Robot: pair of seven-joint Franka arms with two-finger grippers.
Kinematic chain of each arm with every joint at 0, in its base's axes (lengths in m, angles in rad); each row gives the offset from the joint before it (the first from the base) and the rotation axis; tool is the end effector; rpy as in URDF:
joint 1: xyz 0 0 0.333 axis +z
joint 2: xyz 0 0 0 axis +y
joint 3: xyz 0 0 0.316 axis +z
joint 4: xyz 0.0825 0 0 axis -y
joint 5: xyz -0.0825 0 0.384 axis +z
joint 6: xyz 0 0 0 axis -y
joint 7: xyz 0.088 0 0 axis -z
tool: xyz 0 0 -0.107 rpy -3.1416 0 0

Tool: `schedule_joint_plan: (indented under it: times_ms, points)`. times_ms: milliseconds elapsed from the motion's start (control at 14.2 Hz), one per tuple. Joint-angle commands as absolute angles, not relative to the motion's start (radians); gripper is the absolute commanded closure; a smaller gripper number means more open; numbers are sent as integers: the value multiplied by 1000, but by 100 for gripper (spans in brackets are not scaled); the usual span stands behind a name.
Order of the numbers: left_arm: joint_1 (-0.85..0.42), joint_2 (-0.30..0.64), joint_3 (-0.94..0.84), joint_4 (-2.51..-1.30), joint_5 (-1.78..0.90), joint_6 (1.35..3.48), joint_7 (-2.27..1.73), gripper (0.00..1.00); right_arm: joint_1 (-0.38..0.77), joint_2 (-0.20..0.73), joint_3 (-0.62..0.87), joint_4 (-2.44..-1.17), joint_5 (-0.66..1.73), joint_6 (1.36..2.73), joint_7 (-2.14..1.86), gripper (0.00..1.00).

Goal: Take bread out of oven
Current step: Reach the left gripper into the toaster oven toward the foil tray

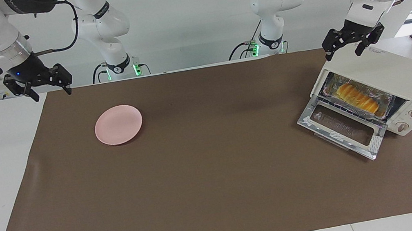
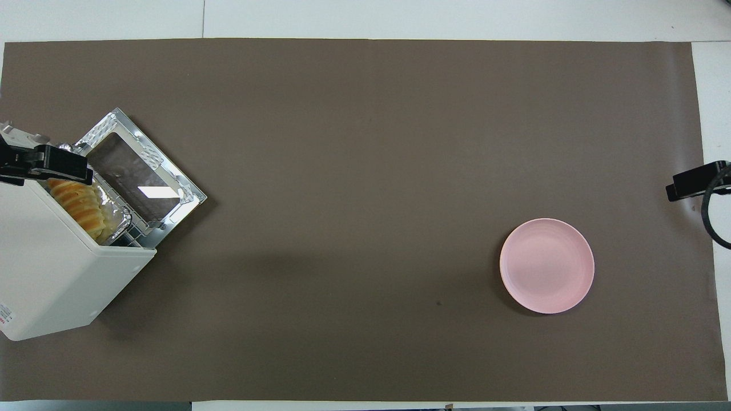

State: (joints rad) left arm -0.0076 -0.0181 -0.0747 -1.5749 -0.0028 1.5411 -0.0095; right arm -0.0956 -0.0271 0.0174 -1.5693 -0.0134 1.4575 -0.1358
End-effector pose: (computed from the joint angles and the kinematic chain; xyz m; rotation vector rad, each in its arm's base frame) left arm 0.5440 -0.0456 0.6299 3.1387 -0.1144 -0.0248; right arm 0.5323 -0.0431 0.6305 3.1327 0.0887 -0.1344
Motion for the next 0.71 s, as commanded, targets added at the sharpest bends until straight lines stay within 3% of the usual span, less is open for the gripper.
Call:
schedule_joint_plan:
  times_ms: [0,636]
  points:
    - [3,-17,-77,-1572,-18,1563,-34,0,-100,-38,21,-1578,-17,1451,-121,0]
    - [23,-8,-75,-1569,-15,1605,-61,0,-100,-38,21,-1578,-17,1450,-121,0]
